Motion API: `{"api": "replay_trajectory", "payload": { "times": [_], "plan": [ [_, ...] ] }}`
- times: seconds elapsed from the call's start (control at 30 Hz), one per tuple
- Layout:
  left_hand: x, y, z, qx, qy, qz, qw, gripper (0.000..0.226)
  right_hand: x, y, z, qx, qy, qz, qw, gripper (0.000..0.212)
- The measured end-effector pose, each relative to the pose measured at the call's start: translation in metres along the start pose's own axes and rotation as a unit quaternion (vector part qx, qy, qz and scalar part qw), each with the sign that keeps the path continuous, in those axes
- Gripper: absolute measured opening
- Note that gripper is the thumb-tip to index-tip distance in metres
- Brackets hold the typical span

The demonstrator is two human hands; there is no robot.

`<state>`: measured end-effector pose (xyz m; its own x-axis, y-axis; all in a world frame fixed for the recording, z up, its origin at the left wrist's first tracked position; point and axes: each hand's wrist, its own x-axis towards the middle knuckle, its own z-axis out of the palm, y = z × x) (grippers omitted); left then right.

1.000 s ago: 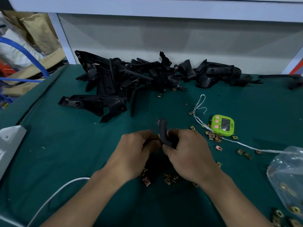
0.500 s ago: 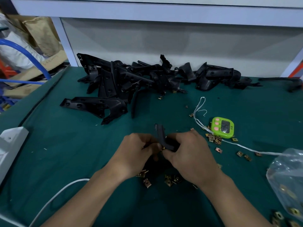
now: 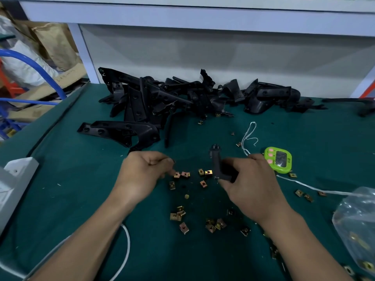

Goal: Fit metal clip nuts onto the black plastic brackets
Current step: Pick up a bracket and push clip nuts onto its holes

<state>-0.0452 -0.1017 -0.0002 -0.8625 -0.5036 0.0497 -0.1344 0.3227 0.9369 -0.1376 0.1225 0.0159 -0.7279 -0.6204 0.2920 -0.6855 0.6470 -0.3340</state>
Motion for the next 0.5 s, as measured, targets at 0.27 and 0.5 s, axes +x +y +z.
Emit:
{"api": "replay_trajectory", "payload": {
  "times": [0.27, 0.5],
  "plan": [
    [-0.014, 0.012, 0.018, -0.168, -0.019, 0.016, 0.985, 0.031, 0.001, -0.008, -0.003, -0.027, -0.016, -0.003, 0.999, 0.039],
    [-0.027, 0.025, 0.025, -0.240, -0.079, -0.013, 0.967, 0.019, -0.001, -0.006, 0.006, -0.131, -0.022, -0.052, 0.990, 0.037]
  ]
}}
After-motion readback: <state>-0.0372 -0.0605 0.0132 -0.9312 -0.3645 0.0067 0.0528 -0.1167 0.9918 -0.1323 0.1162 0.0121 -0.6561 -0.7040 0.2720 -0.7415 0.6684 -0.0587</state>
